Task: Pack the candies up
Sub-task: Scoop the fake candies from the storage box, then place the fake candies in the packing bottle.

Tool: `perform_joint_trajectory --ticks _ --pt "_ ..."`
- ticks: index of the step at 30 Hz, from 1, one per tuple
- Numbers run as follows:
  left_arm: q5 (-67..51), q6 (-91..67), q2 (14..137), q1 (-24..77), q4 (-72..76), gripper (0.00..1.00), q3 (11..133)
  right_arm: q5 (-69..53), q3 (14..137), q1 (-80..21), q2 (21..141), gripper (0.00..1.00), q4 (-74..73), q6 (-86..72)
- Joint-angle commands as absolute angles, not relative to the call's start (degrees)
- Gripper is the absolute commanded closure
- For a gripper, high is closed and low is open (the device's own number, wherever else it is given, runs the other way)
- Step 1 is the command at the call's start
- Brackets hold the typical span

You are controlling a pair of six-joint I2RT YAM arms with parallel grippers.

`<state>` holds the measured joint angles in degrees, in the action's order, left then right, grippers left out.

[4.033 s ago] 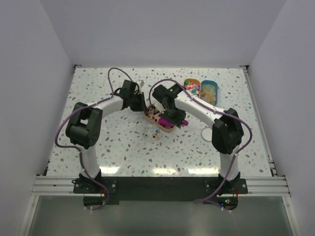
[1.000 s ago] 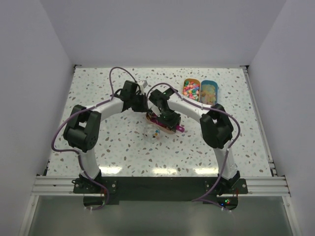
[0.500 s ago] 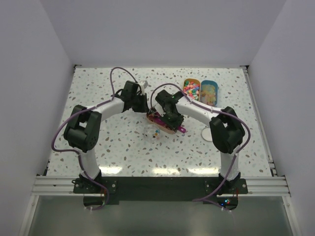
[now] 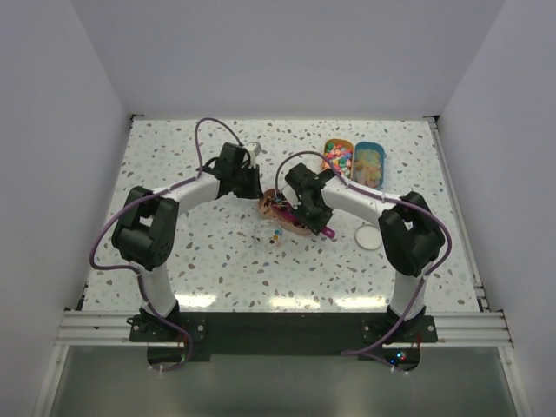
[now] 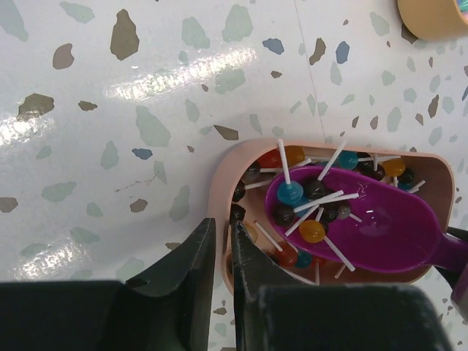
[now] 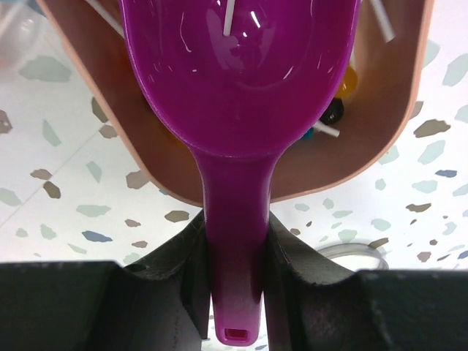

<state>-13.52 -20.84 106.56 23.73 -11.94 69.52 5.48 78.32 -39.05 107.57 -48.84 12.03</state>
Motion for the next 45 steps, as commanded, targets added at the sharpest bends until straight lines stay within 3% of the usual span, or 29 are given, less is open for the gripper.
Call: perform_joint_trajectory --ticks 1,11,20,25,35,45 --pt "-12.13 -20.13 104.32 23.82 -11.6 0.81 70.75 6.59 77.78 -38.76 104.94 1.0 -47.64 12.83" --pt "-10.55 -20.13 102.48 23.82 -11.6 0.74 70.66 4.49 70.59 -38.76 98.09 1.0 -42.81 13.8" --pt "-6.86 -19.16 95.11 23.73 -11.6 0.53 69.61 3.25 64.6 -38.67 93.78 1.0 -34.37 14.32" --pt "1.22 -16.79 86.5 23.73 -11.95 0.42 68.12 3.61 64.95 -38.67 89.22 1.0 -34.11 15.47" --pt "7.12 -14.5 73.39 20.4 -13.01 0.2 60.66 6.5 70.49 -39.81 87.28 1.0 -45.17 17.4" --pt "6.06 -15.03 68.03 15.03 -11.52 0.0 52.3 15.55 73.03 -49.47 85.52 1.0 -55.98 15.91"
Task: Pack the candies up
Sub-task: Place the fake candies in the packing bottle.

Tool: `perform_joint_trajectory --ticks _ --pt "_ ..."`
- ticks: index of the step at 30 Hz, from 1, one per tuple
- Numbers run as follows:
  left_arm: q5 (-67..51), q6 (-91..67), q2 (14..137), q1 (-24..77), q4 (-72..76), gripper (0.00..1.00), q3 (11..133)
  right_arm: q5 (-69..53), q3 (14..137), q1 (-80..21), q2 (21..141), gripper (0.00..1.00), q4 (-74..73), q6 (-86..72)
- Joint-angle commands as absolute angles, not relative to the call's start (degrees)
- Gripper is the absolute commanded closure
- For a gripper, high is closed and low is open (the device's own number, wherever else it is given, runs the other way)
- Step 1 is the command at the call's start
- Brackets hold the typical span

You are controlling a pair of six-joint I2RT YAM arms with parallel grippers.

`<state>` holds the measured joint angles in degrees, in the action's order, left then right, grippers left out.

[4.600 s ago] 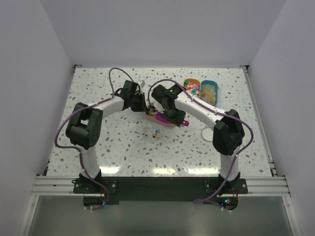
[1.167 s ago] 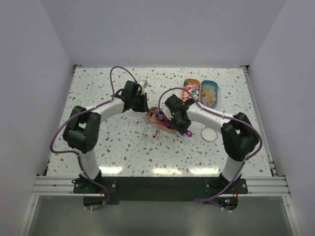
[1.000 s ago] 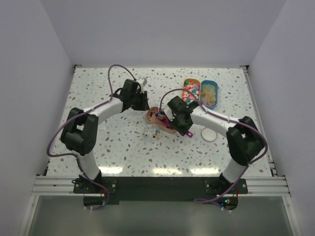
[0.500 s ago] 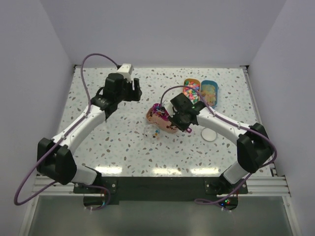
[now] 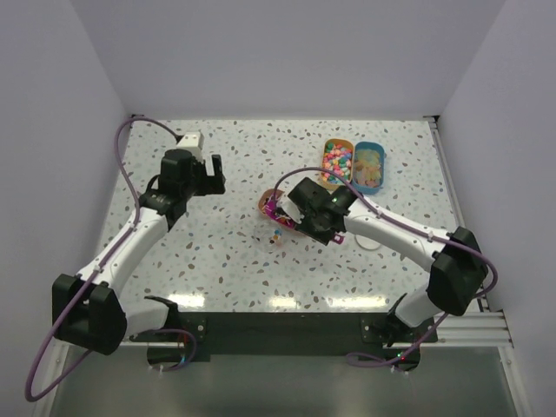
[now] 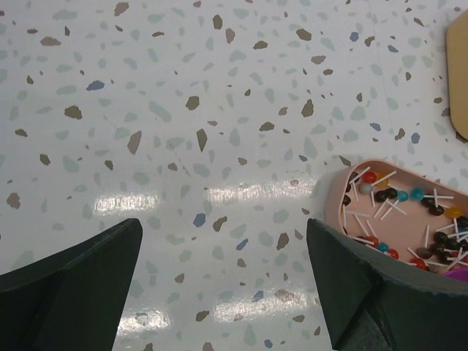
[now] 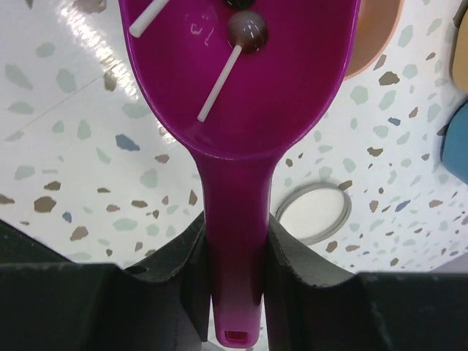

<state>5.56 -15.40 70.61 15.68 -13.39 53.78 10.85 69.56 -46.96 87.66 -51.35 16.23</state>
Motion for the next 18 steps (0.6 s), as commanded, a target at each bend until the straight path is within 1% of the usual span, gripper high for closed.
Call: perform_joint_trajectory --ticks 1,9,18 --pt "6.15 -14.77 67.94 14.94 -10.99 0.0 52.03 15.99 74.08 -50.0 85.87 1.0 -57.99 15.73" --pt "9.84 -13.27 67.94 14.5 -11.25 0.0 51.68 22.84 81.46 -55.72 90.87 1.0 -69.07 15.56" --pt "11.87 -12.39 66.97 14.5 -11.43 0.0 51.59 28.73 86.04 -60.38 98.52 1.0 -76.28 13.98"
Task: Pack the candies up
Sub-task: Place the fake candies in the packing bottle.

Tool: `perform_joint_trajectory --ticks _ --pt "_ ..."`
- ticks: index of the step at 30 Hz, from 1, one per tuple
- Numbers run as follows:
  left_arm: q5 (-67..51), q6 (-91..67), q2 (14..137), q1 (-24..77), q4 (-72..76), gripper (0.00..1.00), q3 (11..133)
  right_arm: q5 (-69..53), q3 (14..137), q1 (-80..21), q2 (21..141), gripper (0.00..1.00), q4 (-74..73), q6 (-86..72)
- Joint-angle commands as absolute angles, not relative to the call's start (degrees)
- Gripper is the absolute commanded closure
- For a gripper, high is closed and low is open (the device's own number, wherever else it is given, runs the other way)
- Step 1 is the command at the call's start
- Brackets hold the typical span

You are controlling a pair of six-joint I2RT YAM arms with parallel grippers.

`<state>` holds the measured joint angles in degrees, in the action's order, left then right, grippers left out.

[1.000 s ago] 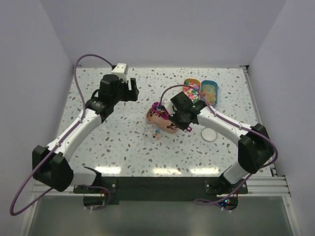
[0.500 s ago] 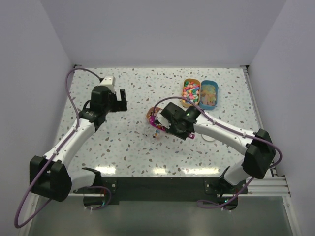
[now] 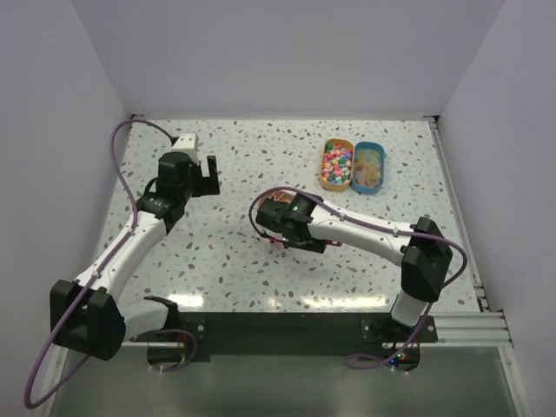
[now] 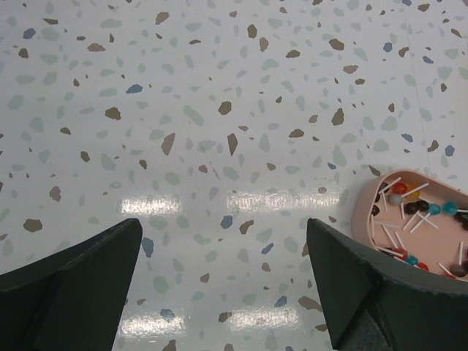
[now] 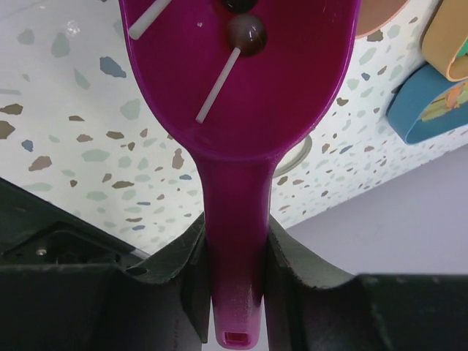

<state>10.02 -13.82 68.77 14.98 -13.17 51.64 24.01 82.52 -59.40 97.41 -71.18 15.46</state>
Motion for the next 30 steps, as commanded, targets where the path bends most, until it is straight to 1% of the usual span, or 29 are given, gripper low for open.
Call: perform_joint_trajectory --ticks 1,11,18,30 --pt "12.04 -12.39 66.89 14.5 -11.43 0.0 51.59 30.22 86.39 -60.73 99.05 1.0 -76.81 13.8" --pt "12.04 -12.22 66.53 14.5 -11.43 0.0 51.59 39.37 89.82 -65.65 103.71 1.0 -82.61 12.13" --pt "11.69 -12.22 66.44 14.5 -11.34 0.0 51.5 42.1 88.24 -66.8 105.38 1.0 -84.11 11.25" --pt "11.51 -12.13 66.27 14.5 -11.34 0.0 51.33 47.37 83.32 -66.88 104.15 1.0 -84.55 10.55"
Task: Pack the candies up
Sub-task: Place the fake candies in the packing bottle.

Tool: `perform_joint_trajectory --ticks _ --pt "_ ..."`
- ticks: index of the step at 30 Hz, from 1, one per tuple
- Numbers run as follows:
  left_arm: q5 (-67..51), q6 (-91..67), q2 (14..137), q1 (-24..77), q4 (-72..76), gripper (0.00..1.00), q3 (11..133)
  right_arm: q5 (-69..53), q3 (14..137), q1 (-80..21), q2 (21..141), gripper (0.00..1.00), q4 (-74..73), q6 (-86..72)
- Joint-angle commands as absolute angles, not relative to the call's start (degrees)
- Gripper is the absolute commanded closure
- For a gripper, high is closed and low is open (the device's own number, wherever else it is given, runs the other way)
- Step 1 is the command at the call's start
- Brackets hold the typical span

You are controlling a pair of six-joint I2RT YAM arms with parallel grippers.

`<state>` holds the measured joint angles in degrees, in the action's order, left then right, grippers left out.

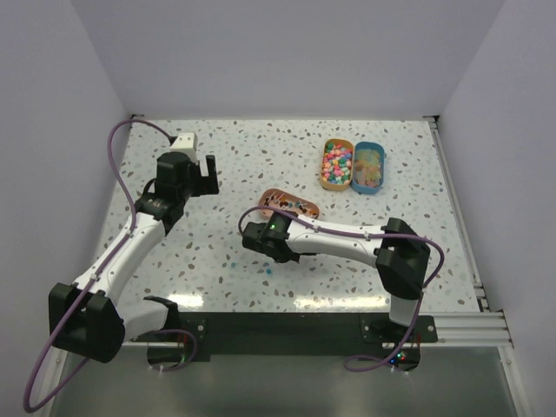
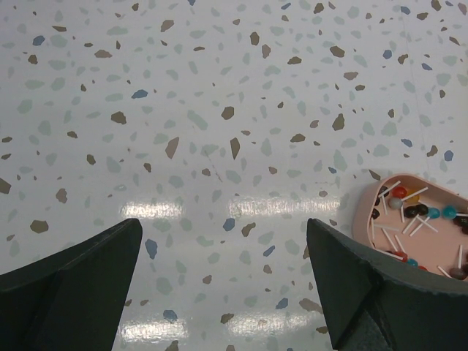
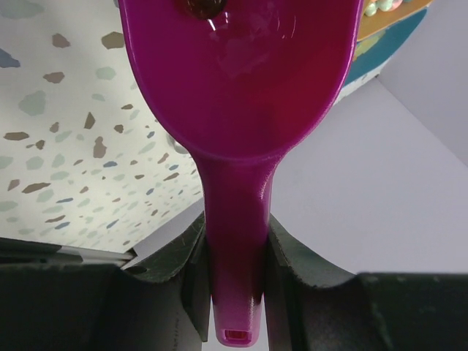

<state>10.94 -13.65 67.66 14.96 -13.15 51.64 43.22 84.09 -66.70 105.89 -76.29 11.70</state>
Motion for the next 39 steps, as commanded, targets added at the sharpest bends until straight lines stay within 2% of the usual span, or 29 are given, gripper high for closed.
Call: perform_joint_trajectory --ticks 1,10,39 --pt "11.43 -12.13 66.18 14.5 -11.25 0.0 51.33 48.68 83.23 -66.8 104.15 1.0 -84.55 10.46" --pt "10.99 -12.13 66.36 14.5 -10.99 0.0 51.07 51.15 85.52 -67.15 105.55 1.0 -85.96 9.4" --pt "9.75 -11.51 63.72 14.68 -10.72 0.0 50.71 59.68 82.18 -72.68 108.46 1.0 -85.43 9.76"
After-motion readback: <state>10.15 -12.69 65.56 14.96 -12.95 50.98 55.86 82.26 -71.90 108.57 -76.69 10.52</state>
